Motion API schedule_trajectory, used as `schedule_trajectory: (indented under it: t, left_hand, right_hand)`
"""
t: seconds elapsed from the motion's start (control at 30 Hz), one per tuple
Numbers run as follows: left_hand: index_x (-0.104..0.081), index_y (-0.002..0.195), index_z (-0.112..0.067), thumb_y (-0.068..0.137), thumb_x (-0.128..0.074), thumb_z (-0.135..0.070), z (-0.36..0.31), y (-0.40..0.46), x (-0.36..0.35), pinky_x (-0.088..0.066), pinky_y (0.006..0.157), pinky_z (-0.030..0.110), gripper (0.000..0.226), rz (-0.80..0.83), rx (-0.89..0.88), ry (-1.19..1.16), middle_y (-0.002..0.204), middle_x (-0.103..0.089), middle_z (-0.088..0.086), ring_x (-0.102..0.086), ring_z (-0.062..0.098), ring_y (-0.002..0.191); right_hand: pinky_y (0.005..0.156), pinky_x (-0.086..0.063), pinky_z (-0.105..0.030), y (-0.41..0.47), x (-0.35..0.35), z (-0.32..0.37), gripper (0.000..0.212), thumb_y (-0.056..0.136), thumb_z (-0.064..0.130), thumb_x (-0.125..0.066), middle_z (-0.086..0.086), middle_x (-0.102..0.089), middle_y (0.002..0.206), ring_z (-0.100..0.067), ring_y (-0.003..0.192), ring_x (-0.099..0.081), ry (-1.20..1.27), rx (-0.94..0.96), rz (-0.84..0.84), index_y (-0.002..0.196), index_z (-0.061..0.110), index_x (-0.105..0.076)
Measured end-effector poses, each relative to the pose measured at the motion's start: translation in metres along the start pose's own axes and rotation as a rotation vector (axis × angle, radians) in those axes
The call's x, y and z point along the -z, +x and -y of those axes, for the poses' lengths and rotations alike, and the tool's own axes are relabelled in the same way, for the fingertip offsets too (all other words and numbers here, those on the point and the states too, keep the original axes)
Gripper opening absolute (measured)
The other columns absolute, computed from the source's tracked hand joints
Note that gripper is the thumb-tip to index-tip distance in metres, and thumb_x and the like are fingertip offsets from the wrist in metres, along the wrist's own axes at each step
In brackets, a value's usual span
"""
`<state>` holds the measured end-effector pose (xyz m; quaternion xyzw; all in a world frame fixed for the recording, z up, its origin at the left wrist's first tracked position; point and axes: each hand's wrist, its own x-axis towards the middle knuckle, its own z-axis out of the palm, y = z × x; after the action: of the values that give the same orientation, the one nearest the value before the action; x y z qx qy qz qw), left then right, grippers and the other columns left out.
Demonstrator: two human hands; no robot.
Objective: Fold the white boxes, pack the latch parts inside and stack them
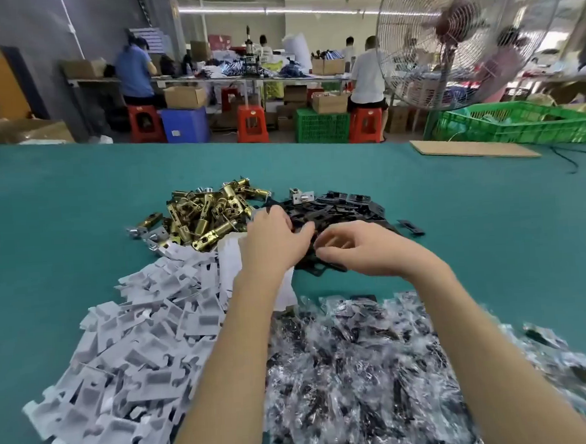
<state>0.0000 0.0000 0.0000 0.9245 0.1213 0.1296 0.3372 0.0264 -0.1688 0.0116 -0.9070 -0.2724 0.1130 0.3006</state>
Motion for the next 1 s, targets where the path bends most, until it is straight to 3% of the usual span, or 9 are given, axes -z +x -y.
schedule_trajectory:
  t: [0.07,0.17,0.27,0.37,0.5,0.7,0.77,0.87,1.0]
  left_hand:
    - [-0.047,0.135,-0.014,0.090,-0.061,-0.062,0.010,0.008,-0.008,-0.035,0.111,0.053,0.066,0.067,0.109,0.297,0.148,-0.042,0.017,-0.036,0.036,0.140]
    - [-0.030,0.151,-0.016,0.087,-0.064,-0.063,0.029,0.009,-0.025,-0.026,0.115,0.053,0.087,0.178,0.177,0.451,0.157,-0.029,0.025,-0.021,0.041,0.148]
    - [-0.036,0.140,-0.017,0.086,-0.066,-0.055,0.037,0.012,-0.031,-0.033,0.105,0.046,0.072,0.141,0.130,0.503,0.143,-0.046,0.020,-0.038,0.038,0.134]
    - [-0.043,0.127,-0.018,0.086,-0.067,-0.047,0.033,0.013,-0.025,-0.040,0.099,0.044,0.056,0.065,0.102,0.358,0.128,-0.057,0.010,-0.049,0.033,0.123]
    - [-0.048,0.108,-0.021,0.092,-0.065,-0.038,0.028,0.010,-0.020,-0.047,0.077,0.036,0.029,0.029,0.056,0.160,0.110,-0.061,0.002,-0.059,0.026,0.098]
    - [-0.058,0.110,-0.023,0.096,-0.063,-0.030,0.032,0.009,-0.016,-0.054,0.089,0.038,0.017,0.064,0.027,0.029,0.118,-0.064,0.000,-0.061,0.020,0.104]
    - [-0.056,0.118,-0.021,0.093,-0.065,-0.041,0.031,0.008,-0.017,-0.051,0.092,0.040,0.033,0.088,0.021,0.134,0.123,-0.062,0.003,-0.059,0.024,0.110]
    - [-0.046,0.133,-0.020,0.076,-0.067,-0.073,0.029,0.004,-0.023,-0.038,0.104,0.048,0.080,0.230,0.057,0.438,0.128,-0.057,0.006,-0.050,0.029,0.124]
    - [-0.035,0.139,-0.021,0.072,-0.074,-0.068,0.030,0.000,-0.031,-0.028,0.114,0.056,0.091,0.174,0.004,0.509,0.135,-0.052,0.007,-0.045,0.030,0.130]
  right_hand:
    - [0.077,-0.050,-0.029,0.022,-0.010,-0.003,0.015,0.098,0.046,-0.060,0.008,-0.073,0.109,-0.005,0.085,-0.064,-0.003,-0.083,-0.009,0.108,0.037,-0.067]
    - [0.078,-0.055,-0.031,0.048,-0.038,-0.023,0.013,0.097,0.042,-0.062,0.009,-0.074,0.105,-0.013,0.095,-0.068,0.136,-0.155,-0.027,0.101,0.035,-0.071]
    - [0.066,-0.053,-0.024,0.055,-0.050,-0.035,0.011,0.096,0.039,-0.063,0.015,-0.076,0.092,-0.005,0.082,-0.067,0.261,-0.148,-0.054,0.098,0.035,-0.074]
    - [0.064,-0.046,-0.021,0.056,-0.045,-0.038,0.011,0.097,0.037,-0.063,0.014,-0.078,0.088,-0.005,0.074,-0.068,0.340,-0.141,-0.122,0.095,0.034,-0.073]
    - [0.053,-0.045,-0.016,0.055,-0.040,-0.031,0.015,0.099,0.039,-0.060,0.010,-0.079,0.091,-0.005,0.068,-0.070,0.460,-0.166,-0.094,0.111,0.032,-0.066]
    - [0.062,-0.051,-0.021,0.054,-0.044,-0.020,0.028,0.094,0.035,-0.065,0.006,-0.073,0.102,-0.007,0.080,-0.070,0.411,-0.124,-0.110,0.122,0.033,-0.064]
    - [0.072,-0.048,-0.027,0.055,-0.044,-0.023,0.029,0.092,0.037,-0.066,0.008,-0.066,0.112,-0.012,0.096,-0.064,0.253,-0.157,-0.182,0.122,0.033,-0.066]
    - [0.072,-0.050,-0.028,0.054,-0.044,-0.028,0.027,0.088,0.035,-0.068,0.011,-0.064,0.104,-0.007,0.093,-0.061,0.175,-0.220,-0.164,0.116,0.035,-0.065]
    - [0.063,-0.050,-0.024,0.054,-0.042,-0.031,0.021,0.084,0.028,-0.076,0.007,-0.072,0.088,-0.011,0.083,-0.069,0.247,-0.237,-0.177,0.105,0.029,-0.069]
